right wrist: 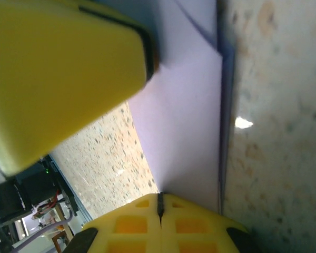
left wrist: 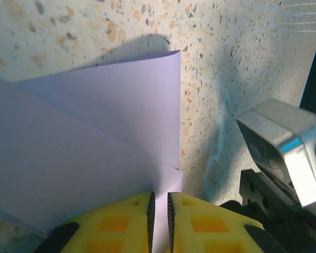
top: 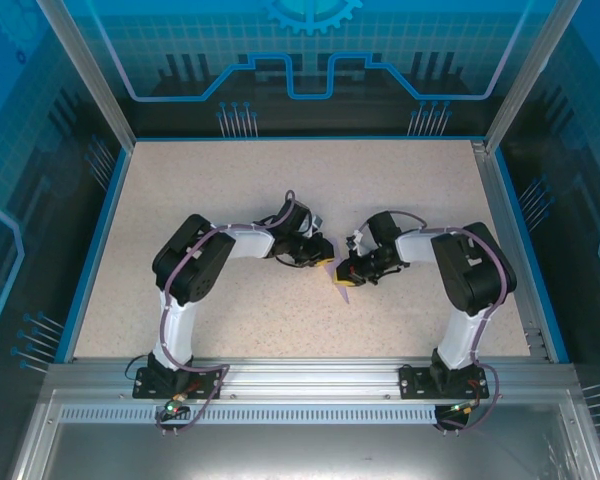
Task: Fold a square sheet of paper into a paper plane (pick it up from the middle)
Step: Fold the wing for the fifth time at the center of the table.
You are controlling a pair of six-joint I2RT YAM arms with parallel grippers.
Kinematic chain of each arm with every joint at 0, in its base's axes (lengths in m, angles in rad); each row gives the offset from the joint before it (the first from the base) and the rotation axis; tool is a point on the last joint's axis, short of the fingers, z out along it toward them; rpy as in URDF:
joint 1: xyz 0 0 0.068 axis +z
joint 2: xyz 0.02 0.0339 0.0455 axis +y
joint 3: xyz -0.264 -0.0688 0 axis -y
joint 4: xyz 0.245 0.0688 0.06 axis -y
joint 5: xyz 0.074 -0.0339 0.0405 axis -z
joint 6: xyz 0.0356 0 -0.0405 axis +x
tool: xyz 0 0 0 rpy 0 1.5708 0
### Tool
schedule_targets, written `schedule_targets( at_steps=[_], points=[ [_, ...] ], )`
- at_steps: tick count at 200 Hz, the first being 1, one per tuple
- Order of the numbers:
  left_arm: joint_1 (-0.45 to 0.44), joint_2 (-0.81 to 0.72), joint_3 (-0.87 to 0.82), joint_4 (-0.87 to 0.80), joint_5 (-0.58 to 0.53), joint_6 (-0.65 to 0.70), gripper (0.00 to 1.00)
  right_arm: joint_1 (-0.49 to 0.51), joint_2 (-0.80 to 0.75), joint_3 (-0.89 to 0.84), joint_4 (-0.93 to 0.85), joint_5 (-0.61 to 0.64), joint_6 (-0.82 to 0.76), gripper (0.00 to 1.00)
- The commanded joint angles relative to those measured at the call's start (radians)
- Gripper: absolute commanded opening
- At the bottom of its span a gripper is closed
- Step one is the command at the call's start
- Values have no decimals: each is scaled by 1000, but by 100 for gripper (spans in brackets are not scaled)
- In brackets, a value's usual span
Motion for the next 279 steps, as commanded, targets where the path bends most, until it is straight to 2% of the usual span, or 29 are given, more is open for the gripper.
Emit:
schedule_targets(
  at_steps=[1,32,60,94,137,179,198,221,234,250,279],
  points=[
    [3,29,9,-66,-48,13,17,28,-60,-33,-89,11,9,2],
    [3,37,8,-79,-55,23,16,61,-82,-24,-115,21,-11,3],
    [4,37,8,-86,-66,22,16,62,-66,-51,-157,122,-24,2],
    [6,47,10,-87,-66,30,15,53,-71,-155,-90,89,3,2],
    [19,58,-4,-75,-65,26,14,48,-162,-286,0,39,75,3],
    [30,50,-4,-76,-57,33,15,26,-300,-299,-99,86,57,8],
    [28,9,4,-81,-48,37,19,-8,-422,-290,-127,137,49,20],
    [21,-80,30,-135,-68,37,27,-52,-553,-256,-170,269,24,33],
    [7,-138,59,-225,-125,50,39,-75,-592,-237,-174,335,13,37],
    [-14,-198,91,-355,-232,46,43,-89,-606,-224,-144,383,-1,45],
    [-63,-233,122,-521,-367,-15,56,-111,-544,-189,-113,352,-4,46]
  ],
)
